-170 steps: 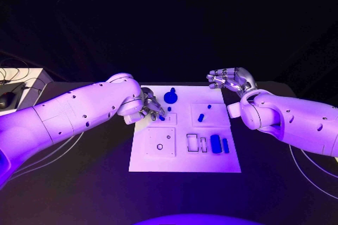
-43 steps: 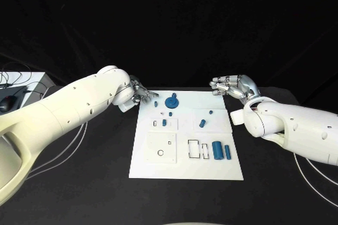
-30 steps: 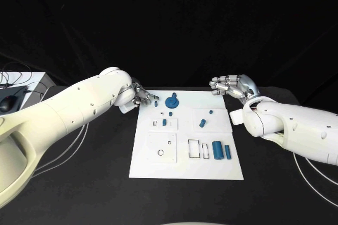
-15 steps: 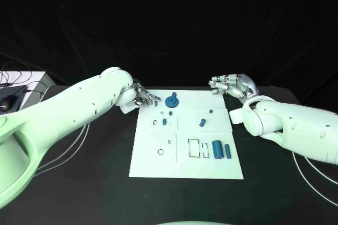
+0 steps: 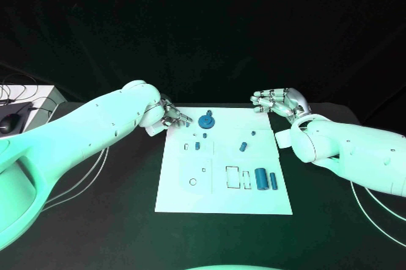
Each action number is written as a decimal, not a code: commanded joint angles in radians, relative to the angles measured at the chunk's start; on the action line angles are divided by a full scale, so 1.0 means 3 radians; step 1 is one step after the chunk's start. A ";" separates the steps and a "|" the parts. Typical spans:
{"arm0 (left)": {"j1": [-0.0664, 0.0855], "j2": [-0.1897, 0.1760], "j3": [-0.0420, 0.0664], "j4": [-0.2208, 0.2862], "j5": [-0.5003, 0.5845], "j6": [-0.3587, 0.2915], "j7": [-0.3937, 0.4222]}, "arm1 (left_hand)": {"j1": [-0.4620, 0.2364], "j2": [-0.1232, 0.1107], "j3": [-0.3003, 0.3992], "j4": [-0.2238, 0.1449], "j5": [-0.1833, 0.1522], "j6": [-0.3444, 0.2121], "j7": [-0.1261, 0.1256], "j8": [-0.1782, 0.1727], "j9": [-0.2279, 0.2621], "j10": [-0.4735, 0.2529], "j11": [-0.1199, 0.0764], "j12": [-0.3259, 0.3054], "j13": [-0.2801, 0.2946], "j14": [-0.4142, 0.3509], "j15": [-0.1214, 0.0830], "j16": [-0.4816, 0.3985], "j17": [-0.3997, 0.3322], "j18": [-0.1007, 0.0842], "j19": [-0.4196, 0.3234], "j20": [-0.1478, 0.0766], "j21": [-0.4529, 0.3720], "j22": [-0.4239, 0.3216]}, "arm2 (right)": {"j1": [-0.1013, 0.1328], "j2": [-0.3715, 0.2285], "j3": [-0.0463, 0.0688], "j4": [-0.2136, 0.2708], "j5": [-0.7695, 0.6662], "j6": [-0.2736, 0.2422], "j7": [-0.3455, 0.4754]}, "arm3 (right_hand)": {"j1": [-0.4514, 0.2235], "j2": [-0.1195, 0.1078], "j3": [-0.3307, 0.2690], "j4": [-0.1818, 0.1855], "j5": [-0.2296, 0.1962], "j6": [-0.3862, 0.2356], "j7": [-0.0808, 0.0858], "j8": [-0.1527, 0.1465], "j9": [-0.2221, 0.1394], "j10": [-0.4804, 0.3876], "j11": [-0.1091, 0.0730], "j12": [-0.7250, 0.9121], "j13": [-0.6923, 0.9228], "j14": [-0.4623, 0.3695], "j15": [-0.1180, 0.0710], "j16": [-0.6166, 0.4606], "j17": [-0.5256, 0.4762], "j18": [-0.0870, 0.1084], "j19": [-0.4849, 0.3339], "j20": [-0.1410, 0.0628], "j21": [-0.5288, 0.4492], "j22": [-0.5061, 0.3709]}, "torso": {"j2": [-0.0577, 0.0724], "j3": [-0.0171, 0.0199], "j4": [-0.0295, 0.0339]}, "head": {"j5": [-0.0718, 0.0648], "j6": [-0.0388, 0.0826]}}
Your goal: Assemble the parts on the task board
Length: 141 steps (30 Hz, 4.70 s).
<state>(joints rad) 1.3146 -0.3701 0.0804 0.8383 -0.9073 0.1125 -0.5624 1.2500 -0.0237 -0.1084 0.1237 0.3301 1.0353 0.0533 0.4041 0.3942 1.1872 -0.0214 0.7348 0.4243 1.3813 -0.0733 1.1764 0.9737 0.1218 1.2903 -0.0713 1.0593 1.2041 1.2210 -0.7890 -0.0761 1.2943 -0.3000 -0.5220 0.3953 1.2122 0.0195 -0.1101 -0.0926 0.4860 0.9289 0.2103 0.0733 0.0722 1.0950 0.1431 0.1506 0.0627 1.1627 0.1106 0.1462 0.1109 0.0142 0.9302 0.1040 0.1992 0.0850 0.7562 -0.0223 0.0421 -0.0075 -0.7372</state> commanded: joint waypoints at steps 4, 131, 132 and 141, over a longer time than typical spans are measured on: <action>0.0003 0.0020 -0.0004 -0.0006 0.0076 0.0015 0.0071 | 0.0049 0.0035 0.0032 -0.0032 0.0006 0.0030 -0.0007 -0.0011 0.0007 0.0021 -0.0001 -0.0016 0.0003 0.0016 -0.0002 0.0017 0.0010 -0.0025 0.0001 -0.0017 0.0011 0.0008 | 0.0001 0.0005 0.0001 -0.0001 -0.0011 0.0047 0.0034 | -0.0022 0.0002 0.0023 0.0002 0.0012 -0.0029 0.0002 -0.0018 -0.0003 -0.0020 0.0007 -0.0020 -0.0004 -0.0020 0.0001 -0.0014 -0.0004 -0.0047 -0.0032 0.0001 0.0003 -0.0004 | 0.0003 0.0000 -0.0002 | -0.0006 -0.0006; -0.0284 -0.0900 -0.0197 0.1806 -0.0491 -0.0724 -0.0166 | -0.0412 -0.0459 0.2269 -0.0765 0.0741 0.0443 -0.0163 -0.0321 0.0908 0.0588 -0.0167 -0.0422 0.0240 0.0150 -0.0128 0.0148 0.0389 -0.0189 0.0175 -0.0193 0.0278 0.0221 | -0.0036 -0.0029 0.0001 -0.0032 0.0009 0.0074 0.0027 | -0.0028 0.0013 0.0039 -0.0014 0.0080 -0.0026 0.0001 -0.0017 -0.0003 -0.0016 0.0005 -0.0024 -0.0005 -0.0022 0.0000 -0.0011 -0.0004 -0.0047 -0.0035 0.0002 0.0001 -0.0004 | -0.0066 -0.0012 0.0047 | 0.0012 -0.0094; -0.0284 -0.0900 -0.0197 0.1807 -0.0492 -0.0720 -0.0166 | -0.0409 -0.0459 0.2270 -0.0767 0.0741 0.0444 -0.0163 -0.0323 0.0908 0.0588 -0.0167 -0.0423 0.0240 0.0150 -0.0128 0.0150 0.0389 -0.0189 0.0175 -0.0193 0.0279 0.0222 | -0.0036 -0.0029 0.0001 -0.0031 0.0009 0.0074 0.0027 | -0.0028 0.0013 0.0039 -0.0014 0.0080 -0.0026 0.0001 -0.0017 -0.0003 -0.0016 0.0005 -0.0024 -0.0005 -0.0022 0.0000 -0.0011 -0.0004 -0.0047 -0.0035 0.0002 0.0001 -0.0004 | -0.0067 -0.0012 0.0047 | 0.0012 -0.0096; -0.0284 -0.0905 -0.0194 0.1808 -0.0486 -0.0631 -0.0181 | -0.0403 -0.0461 0.2272 -0.0767 0.0741 0.0446 -0.0162 -0.0327 0.0908 0.0589 -0.0166 -0.0426 0.0241 0.0150 -0.0127 0.0154 0.0391 -0.0190 0.0174 -0.0193 0.0280 0.0223 | -0.0036 -0.0029 0.0001 -0.0030 0.0009 0.0075 0.0025 | -0.0028 0.0013 0.0039 -0.0014 0.0080 -0.0026 0.0001 -0.0017 -0.0003 -0.0016 0.0005 -0.0024 -0.0005 -0.0022 0.0000 -0.0011 -0.0004 -0.0047 -0.0035 0.0002 0.0001 -0.0004 | -0.0065 -0.0014 0.0047 | 0.0011 -0.0105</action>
<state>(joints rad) 1.2299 -0.6420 0.0214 1.3783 -1.0461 -0.0996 -0.6148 1.1159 -0.1710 0.4556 0.0121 0.5519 1.1492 0.0174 0.3071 0.6649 1.3448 -0.0572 0.6117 0.4958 1.4242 -0.1051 1.2198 1.0898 0.0746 1.3366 -0.1320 1.1377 1.2699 1.2105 -0.7974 -0.0764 1.2845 -0.2983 -0.5144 0.3947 1.2119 0.0197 -0.1045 -0.0981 0.5051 0.9299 0.2093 0.0733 0.0722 1.0950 0.1431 0.1468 0.0627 1.1627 0.1106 0.1462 0.1112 0.0142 0.9267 0.1075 0.1992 0.0850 0.7363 -0.0262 0.0562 -0.0044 -0.7680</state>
